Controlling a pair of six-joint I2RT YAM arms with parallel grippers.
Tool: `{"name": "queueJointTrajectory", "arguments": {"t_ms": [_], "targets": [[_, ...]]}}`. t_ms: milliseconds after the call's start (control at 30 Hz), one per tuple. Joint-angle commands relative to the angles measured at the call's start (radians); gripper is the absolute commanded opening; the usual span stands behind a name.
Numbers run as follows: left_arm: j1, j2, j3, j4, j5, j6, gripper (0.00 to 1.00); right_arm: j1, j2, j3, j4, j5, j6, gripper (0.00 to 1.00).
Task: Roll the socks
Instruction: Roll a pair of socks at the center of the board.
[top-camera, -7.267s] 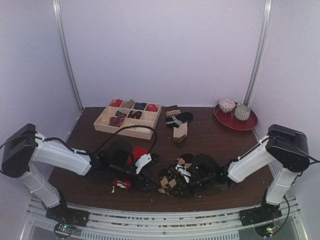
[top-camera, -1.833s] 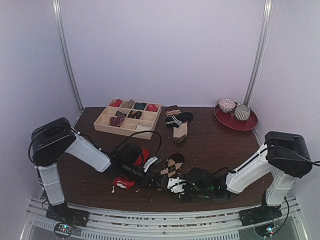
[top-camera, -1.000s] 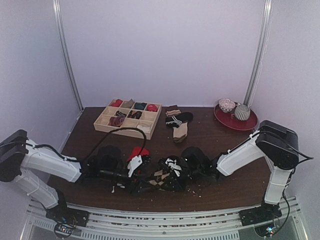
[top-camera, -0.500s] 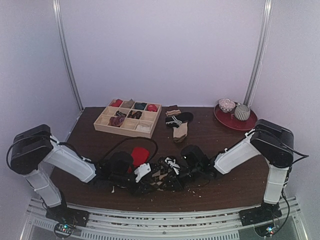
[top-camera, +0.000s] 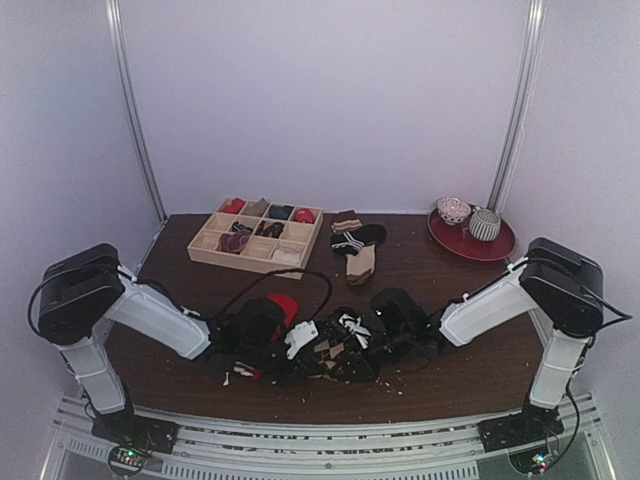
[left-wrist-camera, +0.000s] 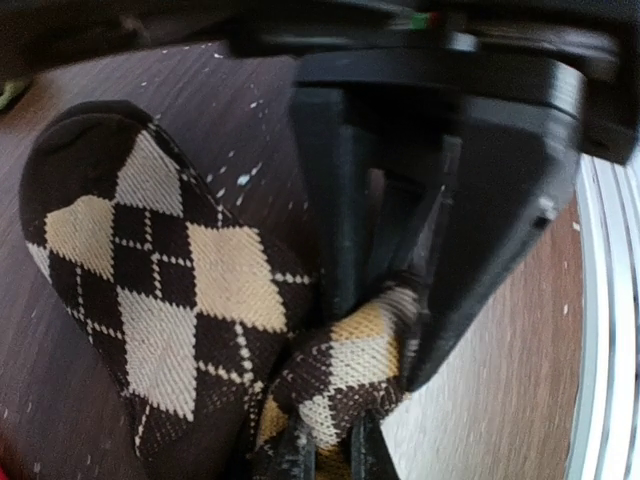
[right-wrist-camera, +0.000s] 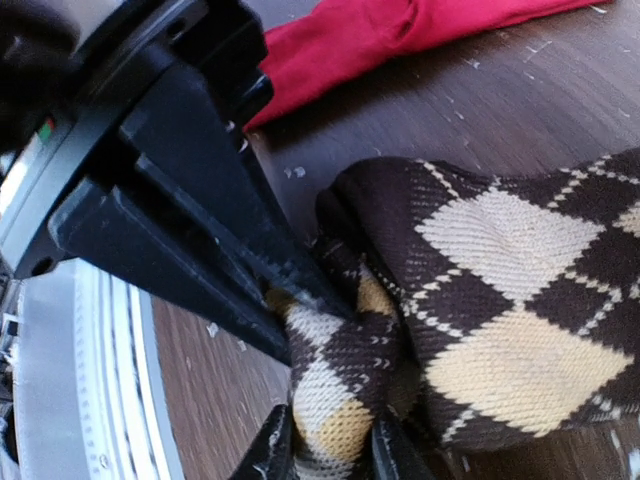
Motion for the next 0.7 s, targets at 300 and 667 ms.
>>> {"name": "queueJointTrajectory", "arguments": {"t_ms": [300,667], "targets": [[0.124,0.183,0.136,-0.458,0.34,-0.255,0.0,0.224,-0.46,-0.3,0.129,0.59,-0.428,0.82],[0.125,0.224,0.158,-0.52,0.389,-0.247,0.0,0.254,-0.216,-0.231,0.242,0.685,-0.734,0.83]]}}
